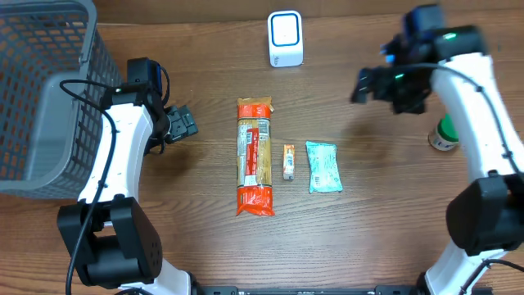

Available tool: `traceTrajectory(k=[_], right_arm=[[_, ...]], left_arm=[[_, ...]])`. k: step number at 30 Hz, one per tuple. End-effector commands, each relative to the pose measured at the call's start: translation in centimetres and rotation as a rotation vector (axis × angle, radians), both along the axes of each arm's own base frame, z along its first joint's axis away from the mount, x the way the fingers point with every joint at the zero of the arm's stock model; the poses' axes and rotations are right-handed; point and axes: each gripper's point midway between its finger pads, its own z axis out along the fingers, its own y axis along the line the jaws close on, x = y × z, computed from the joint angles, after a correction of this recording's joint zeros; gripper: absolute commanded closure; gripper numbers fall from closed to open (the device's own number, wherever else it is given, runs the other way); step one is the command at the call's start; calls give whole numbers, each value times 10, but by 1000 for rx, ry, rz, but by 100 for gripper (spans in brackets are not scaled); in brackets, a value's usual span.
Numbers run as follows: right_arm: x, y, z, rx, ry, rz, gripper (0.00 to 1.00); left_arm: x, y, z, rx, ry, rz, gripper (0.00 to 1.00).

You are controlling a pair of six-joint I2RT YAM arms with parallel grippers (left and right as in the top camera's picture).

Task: Scan the item barcode
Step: 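Move the right gripper to the teal pack and grasp it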

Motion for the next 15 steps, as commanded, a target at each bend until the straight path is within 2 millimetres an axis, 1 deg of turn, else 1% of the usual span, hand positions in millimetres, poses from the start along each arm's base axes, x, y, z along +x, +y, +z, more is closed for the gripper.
traceTrajectory(k=[1,4,7,9,12,15], right_arm=[[-14,36,-26,5,23,99,3],[-23,60,-49,5,17,164,5],[-32,72,-72,-28,11,205,4],[-39,72,-89,-80,7,224,4],[-45,65,-109,-144,5,232,3],[-49,62,-121,-156,9,232,3]], left_arm=[[2,1,3,12,-9,-12,0],[2,1,3,12,-9,-12,0],[2,1,3,12,-9,-12,0],[2,1,3,12,-9,-12,0],[2,1,3,12,-9,-12,0],[2,1,3,12,-9,-12,0]])
